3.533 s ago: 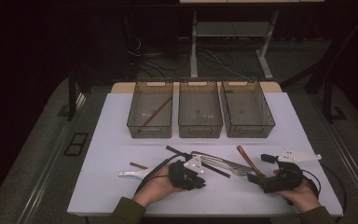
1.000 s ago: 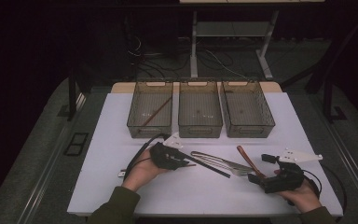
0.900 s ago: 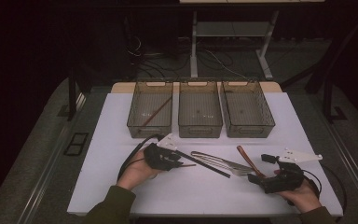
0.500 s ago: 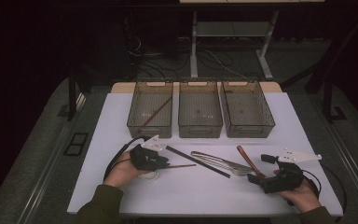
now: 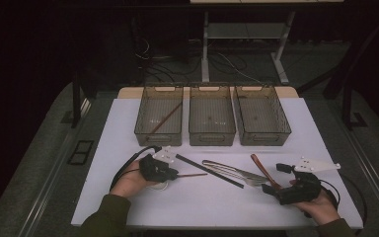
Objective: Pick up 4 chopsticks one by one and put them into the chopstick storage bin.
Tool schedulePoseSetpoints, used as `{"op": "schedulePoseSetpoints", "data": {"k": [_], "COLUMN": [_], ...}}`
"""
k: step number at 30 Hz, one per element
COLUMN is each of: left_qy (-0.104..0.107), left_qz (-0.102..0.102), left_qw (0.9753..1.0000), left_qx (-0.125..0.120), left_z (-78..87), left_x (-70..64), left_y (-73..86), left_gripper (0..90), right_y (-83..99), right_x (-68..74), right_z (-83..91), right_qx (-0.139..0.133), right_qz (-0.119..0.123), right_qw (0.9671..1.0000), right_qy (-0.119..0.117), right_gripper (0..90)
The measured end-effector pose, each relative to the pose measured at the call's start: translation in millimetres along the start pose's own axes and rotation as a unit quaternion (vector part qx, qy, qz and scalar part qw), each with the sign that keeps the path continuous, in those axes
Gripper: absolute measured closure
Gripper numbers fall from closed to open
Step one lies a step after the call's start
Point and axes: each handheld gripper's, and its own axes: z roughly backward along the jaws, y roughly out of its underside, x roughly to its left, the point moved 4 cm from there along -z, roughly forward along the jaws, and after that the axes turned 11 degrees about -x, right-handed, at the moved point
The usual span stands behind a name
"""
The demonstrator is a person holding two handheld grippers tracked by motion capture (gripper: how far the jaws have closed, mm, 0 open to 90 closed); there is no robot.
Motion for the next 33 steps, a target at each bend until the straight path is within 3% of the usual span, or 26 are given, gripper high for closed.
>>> {"op": "schedulePoseSetpoints", "data": {"k": [4, 9, 15, 22, 29, 33], "left_qy": [0.005, 0.015, 0.022, 0.031, 0.018, 0.005], "left_qz": [-0.023, -0.037, -0.039, -0.028, -0.017, -0.023], "left_qw": [0.9997, 0.9992, 0.9989, 0.9988, 0.9983, 0.9976], "left_qx": [0.003, -0.004, -0.010, -0.025, -0.053, -0.065], "left_z": [-0.3, -0.2, -0.4, 1.7, 10.6, 12.8], "left_x": [0.7, 3.7, 4.5, 9.0, 11.3, 13.2], "left_y": [-0.7, 0.1, 0.4, 0.9, -2.2, -6.4], "left_gripper": [82.2, 83.2, 83.5, 83.7, 83.8, 83.9], "right_y": [0.2, 0.3, 0.4, 0.3, 0.4, 0.3], "right_x": [0.8, 0.6, 0.5, 0.6, 0.6, 0.5], "right_z": [-0.2, -0.6, -0.8, -0.7, -0.8, -0.8], "right_qx": [0.001, 0.001, 0.002, 0.001, 0.002, 0.001], "right_qz": [0.000, 0.000, 0.001, 0.000, 0.001, 0.000], "right_qw": [1.0000, 1.0000, 1.0000, 1.0000, 1.0000, 1.0000], "right_qy": [0.000, 0.000, -0.001, -0.001, -0.001, 0.000], "right_gripper": [0.7, 0.7, 0.7, 0.7, 0.7, 0.7]}}
